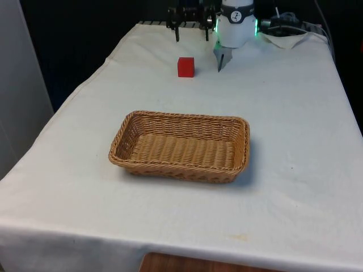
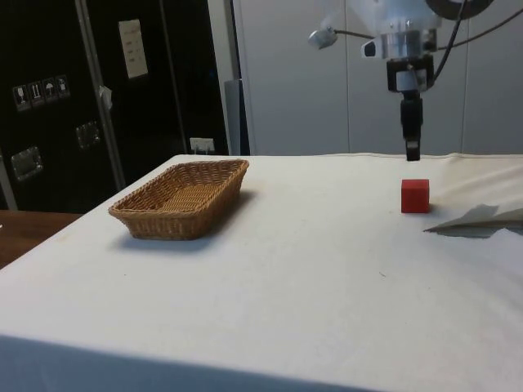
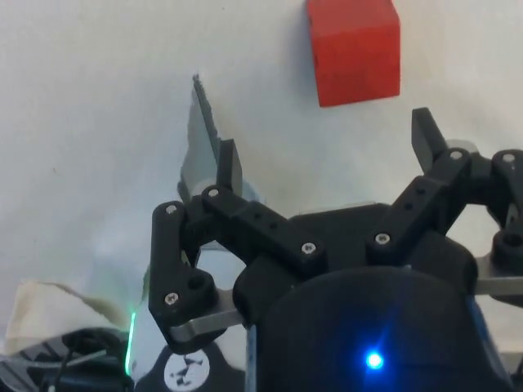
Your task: Pick up the cube and place it into the basket.
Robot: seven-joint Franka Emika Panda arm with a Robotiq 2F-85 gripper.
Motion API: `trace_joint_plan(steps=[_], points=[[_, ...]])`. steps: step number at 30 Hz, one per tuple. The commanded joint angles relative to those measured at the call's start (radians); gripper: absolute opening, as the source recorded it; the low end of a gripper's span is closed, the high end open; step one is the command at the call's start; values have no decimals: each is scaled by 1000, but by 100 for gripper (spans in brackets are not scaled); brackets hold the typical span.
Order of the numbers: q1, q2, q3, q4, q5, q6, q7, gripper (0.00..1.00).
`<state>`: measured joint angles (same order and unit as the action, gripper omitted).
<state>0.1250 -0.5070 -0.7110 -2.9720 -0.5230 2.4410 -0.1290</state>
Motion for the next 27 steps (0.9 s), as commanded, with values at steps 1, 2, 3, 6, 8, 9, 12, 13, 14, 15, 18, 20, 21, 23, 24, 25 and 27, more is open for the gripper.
trace_joint_plan(steps=[1, 2, 3, 6, 8, 9, 12, 13, 14, 15, 18, 20, 21, 23, 24, 25, 27], points=[[-1, 13, -7, -8, -6, 36, -3, 100], [-1, 22, -10, -12, -6, 50, -3, 100], [-1, 31, -12, -15, -6, 64, -4, 100], [-3, 68, -20, -30, -8, 121, -8, 100], [-3, 89, -25, -36, -8, 149, -11, 100], [0, 82, -20, -30, 0, 126, -9, 100], [-3, 122, -38, -41, -7, 192, -22, 100], [-3, 134, -43, -43, -6, 207, -26, 100], [-2, 159, -54, -46, -5, 238, -36, 100], [-1, 171, -59, -47, -4, 252, -41, 100], [0, 206, -69, -52, -3, 297, -51, 100], [0, 216, -72, -53, -3, 311, -53, 100], [-1, 227, -75, -55, -3, 326, -56, 100], [-1, 259, -83, -57, -2, 368, -65, 100], [0, 271, -88, -57, -1, 382, -71, 100], [0, 281, -93, -57, 0, 395, -77, 100], [0, 295, -90, -53, 0, 394, -73, 100]])
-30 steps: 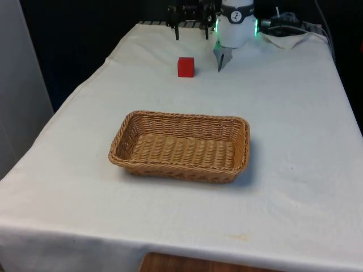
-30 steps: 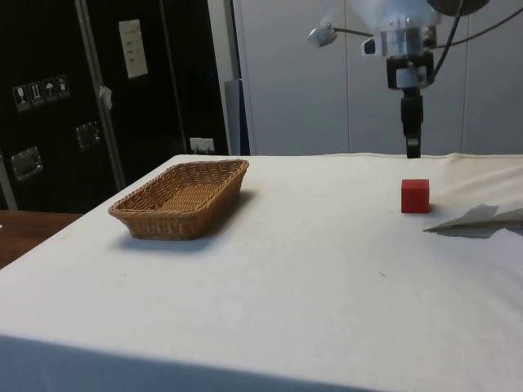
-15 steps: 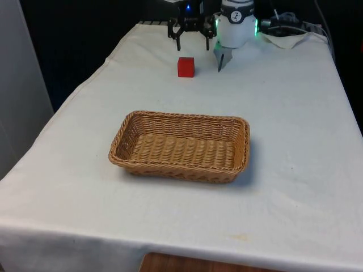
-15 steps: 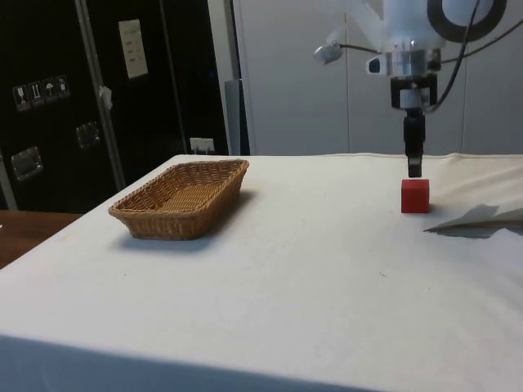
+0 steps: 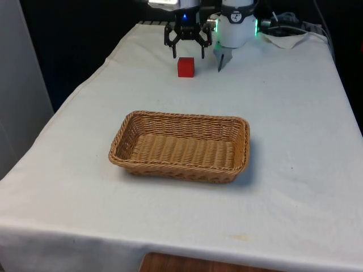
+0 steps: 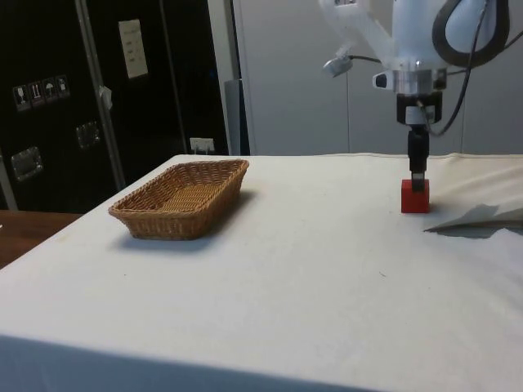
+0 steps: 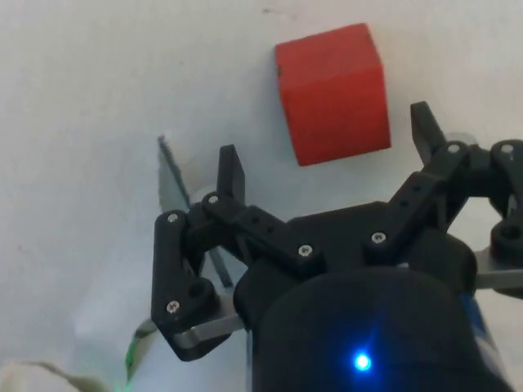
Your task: Pick up the cube and place it into the basket.
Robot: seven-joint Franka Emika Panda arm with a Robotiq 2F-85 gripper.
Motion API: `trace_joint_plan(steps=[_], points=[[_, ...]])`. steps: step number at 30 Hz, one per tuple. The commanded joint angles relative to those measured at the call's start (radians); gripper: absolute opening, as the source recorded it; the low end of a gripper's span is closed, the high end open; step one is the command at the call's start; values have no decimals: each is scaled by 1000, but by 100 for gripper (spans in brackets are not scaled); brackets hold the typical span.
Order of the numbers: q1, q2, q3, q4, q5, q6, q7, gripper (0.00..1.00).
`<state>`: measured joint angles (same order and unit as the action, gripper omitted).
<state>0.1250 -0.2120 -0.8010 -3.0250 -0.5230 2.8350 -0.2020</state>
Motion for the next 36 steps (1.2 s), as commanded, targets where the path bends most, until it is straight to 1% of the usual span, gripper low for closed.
trace_joint_plan(steps=[1, 3, 7, 8, 9, 10, 16, 17, 18, 19, 24, 27, 28, 29, 35, 36], points=[[2, 8, -14, -4, 4, 25, -16, 100], [5, 41, -31, -3, 10, 62, -36, 100], [8, 80, -46, 1, 20, 103, -57, 100], [7, 89, -48, 3, 21, 111, -61, 100], [1, 94, -38, 17, 8, 94, -46, 100], [6, 106, -52, 5, 22, 129, -67, 100], [5, 153, -64, 13, 24, 170, -77, 100], [1, 146, -56, 32, 9, 138, -60, 100], [5, 160, -64, 15, 24, 175, -77, 100], [6, 173, -64, 17, 24, 185, -75, 100], [7, 191, -60, 20, 21, 194, -65, 100], [11, 199, -56, 21, 20, 194, -54, 100], [7, 191, -58, 34, 9, 166, -54, 100], [13, 201, -55, 21, 19, 194, -51, 100], [24, 219, -39, 9, 18, 209, -21, 100], [20, 203, -42, 18, 9, 176, -23, 100]])
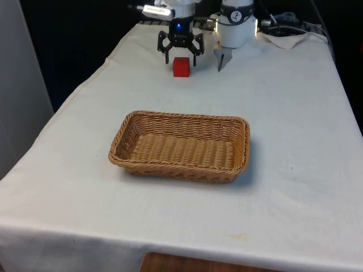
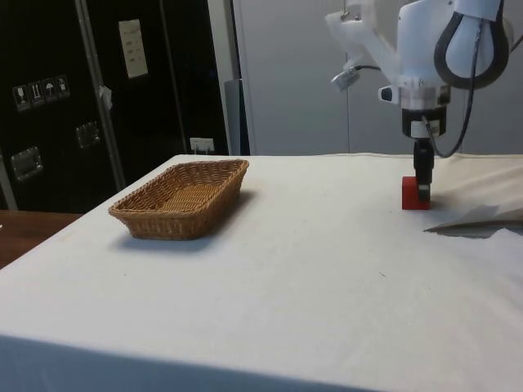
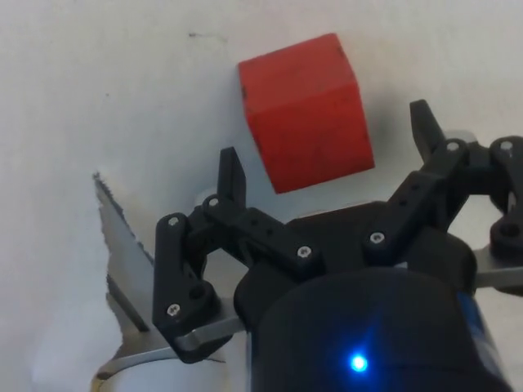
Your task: Pick up the cube and place it into the basket.
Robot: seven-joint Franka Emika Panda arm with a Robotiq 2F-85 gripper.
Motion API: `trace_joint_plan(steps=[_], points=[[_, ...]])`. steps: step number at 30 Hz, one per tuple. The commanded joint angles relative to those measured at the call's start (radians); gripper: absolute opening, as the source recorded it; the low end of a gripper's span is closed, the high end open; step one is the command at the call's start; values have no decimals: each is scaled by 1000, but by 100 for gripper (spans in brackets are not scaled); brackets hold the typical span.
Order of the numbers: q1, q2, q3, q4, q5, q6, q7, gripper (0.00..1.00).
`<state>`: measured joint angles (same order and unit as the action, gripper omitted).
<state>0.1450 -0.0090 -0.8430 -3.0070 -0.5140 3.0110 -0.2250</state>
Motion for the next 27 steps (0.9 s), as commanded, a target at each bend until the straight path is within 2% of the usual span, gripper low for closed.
trace_joint_plan(steps=[1, 7, 8, 9, 18, 19, 20, 27], points=[[5, 18, 4, -10, 8, 35, 6, 100], [12, 31, 21, -20, 10, 56, 30, 100], [7, 10, 17, -8, 0, 14, 26, 100], [12, 33, 23, -21, 10, 58, 33, 100], [18, 46, 31, -23, 13, 78, 59, 100], [14, 23, 25, -9, 0, 34, 55, 100], [19, 48, 32, -23, 13, 80, 61, 100], [22, 65, 46, -16, 17, 80, 85, 100]])
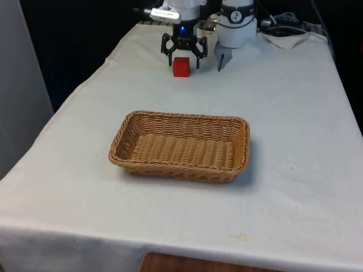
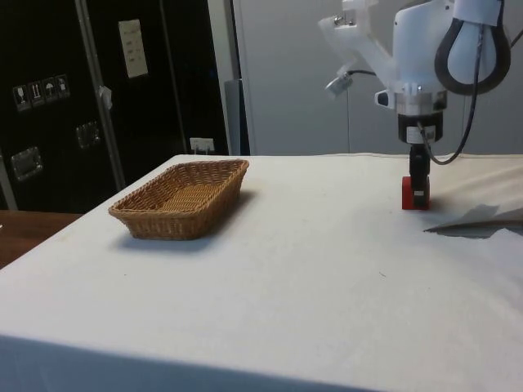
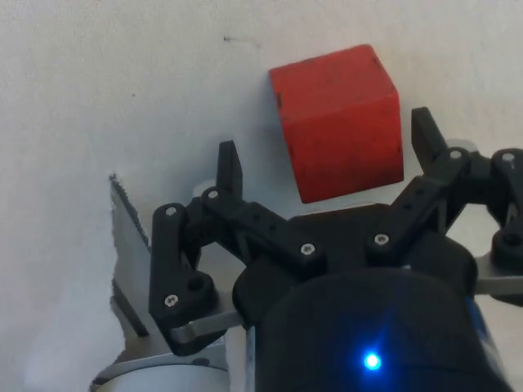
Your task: Pick up the cube and place it into the basket.
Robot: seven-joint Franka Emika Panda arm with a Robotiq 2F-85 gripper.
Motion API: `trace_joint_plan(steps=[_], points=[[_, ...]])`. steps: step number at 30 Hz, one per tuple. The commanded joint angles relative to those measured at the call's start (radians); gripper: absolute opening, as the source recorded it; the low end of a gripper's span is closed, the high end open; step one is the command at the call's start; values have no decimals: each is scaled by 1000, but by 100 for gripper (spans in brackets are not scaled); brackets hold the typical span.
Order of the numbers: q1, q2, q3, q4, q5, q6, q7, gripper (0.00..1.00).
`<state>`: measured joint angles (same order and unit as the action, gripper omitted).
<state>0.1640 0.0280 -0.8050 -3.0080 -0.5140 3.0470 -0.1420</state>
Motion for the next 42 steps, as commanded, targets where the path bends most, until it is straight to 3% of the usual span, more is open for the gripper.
trace_joint_plan(steps=[1, 2, 3, 10, 11, 12, 18, 20, 21, 22, 34, 41, 42], points=[[4, 31, 10, -14, 17, 43, 5, 100], [0, 3, 1, 1, 0, 0, 3, 100], [4, 33, 12, -13, 17, 43, 8, 100], [4, 56, 28, -3, 17, 44, 34, 100], [4, 30, 18, 12, 0, 0, 34, 100], [4, 62, 31, -1, 17, 44, 40, 100], [3, 79, 43, 7, 16, 45, 59, 100], [3, 79, 44, 13, 13, 34, 68, 100], [5, 62, 34, 23, 0, 0, 66, 100], [3, 79, 44, 15, 12, 31, 71, 100], [5, 79, 39, 26, 2, 5, 76, 100], [6, 75, 38, 25, 0, 0, 76, 23], [5, 77, 37, 26, 0, 1, 75, 23]])
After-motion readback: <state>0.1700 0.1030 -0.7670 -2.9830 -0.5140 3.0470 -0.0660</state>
